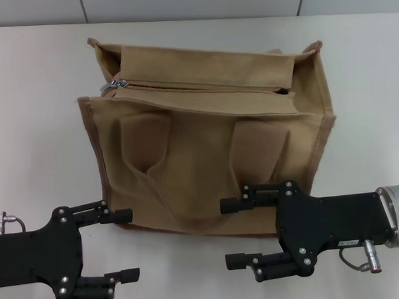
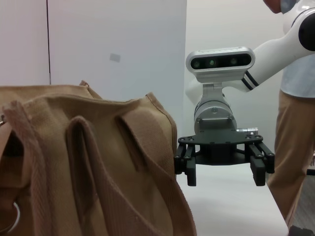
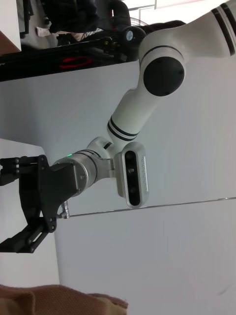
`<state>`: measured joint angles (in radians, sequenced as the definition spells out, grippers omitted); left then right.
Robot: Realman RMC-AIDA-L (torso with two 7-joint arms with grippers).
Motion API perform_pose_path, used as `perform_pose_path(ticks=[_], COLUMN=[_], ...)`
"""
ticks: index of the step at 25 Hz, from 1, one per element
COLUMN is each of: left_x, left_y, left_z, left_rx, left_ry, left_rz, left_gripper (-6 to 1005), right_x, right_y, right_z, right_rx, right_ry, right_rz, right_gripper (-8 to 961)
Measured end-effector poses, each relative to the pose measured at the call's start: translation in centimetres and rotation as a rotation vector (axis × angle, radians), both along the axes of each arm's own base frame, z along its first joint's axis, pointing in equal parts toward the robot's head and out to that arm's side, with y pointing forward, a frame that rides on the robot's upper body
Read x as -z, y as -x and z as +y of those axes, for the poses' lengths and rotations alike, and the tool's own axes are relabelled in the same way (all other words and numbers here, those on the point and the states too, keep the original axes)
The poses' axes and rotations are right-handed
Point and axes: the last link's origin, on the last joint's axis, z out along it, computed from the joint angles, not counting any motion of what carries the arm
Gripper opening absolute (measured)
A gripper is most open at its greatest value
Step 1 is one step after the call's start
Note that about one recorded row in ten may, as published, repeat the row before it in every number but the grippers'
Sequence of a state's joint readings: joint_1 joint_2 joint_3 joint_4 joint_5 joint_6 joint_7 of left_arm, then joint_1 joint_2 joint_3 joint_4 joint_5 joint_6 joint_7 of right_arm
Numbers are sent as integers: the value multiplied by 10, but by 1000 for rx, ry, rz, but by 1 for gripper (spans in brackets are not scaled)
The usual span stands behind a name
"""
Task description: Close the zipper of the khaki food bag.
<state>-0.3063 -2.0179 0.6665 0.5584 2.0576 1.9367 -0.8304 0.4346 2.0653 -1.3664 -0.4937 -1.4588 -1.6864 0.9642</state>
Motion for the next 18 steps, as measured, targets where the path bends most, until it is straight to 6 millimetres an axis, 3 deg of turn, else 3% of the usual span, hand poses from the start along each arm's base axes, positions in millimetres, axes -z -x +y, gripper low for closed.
perform_pose_path(ticks=[18], left_x=[3], left_y=[-2], left_z=[2], left_rx=[-10], left_ry=[-23], left_rz=[-12], left_gripper=[774], right_x=[0], right_y=[-1], right_z=[-2], right_rx=[4], right_ry=[-7], right_rz=[8], right_gripper=[721])
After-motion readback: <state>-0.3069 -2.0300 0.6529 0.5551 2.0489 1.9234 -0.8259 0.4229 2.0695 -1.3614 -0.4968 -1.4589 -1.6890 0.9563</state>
